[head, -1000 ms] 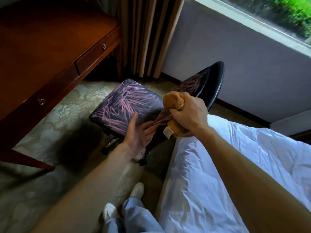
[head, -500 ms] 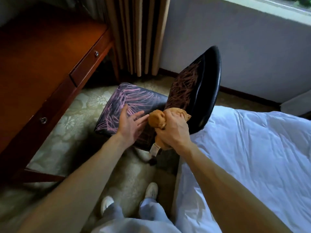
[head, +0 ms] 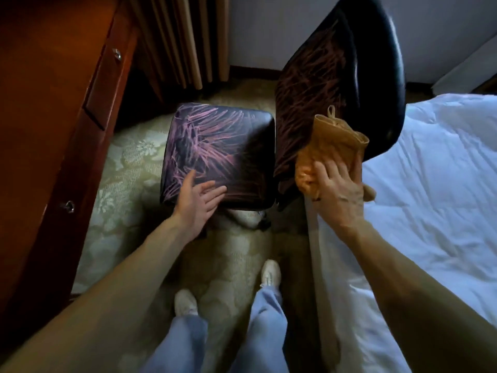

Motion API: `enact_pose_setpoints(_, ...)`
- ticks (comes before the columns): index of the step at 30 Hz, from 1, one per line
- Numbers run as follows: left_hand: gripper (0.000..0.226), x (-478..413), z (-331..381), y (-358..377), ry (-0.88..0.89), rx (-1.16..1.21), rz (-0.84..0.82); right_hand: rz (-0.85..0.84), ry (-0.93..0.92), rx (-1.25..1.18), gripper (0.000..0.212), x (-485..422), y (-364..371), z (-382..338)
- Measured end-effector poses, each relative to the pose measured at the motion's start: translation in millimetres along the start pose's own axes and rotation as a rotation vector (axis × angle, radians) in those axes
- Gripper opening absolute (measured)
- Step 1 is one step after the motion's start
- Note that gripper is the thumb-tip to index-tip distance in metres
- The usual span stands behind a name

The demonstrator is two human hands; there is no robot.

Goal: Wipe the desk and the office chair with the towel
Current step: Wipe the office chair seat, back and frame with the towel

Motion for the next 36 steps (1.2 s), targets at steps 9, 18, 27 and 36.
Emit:
enact_pose_setpoints(9,0.067,-57,-58,-16,-0.051,-0.239,-0.008,0.173,0.103,-0.06,0.054,1,39,-13)
enact_pose_setpoints(18,0.046,-173,-101,82,0.184,-0.353,-0.19,0.535,0.16,-0.142,0.073,-6,116,-7)
enact_pose_setpoints(27,0.023,-247,-157,80,0.672,-0.501,-0.309,0.726,0.072,-0.479,0.086,3,186,-26)
enact_pose_setpoints(36,0.046,-217,-199,92,1.576,-1.328,-0.487,1.144,0.187,-0.326,0.072,2,120,14)
Point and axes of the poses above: each hand's wrist, its own x-axis away from the middle knuckle, its own y-axis out of the palm, z = x × y, the point moved 8 cm from there along -x, towards the middle knuckle, and after that the axes turned 10 degrees about y, right-handed, at the moved point
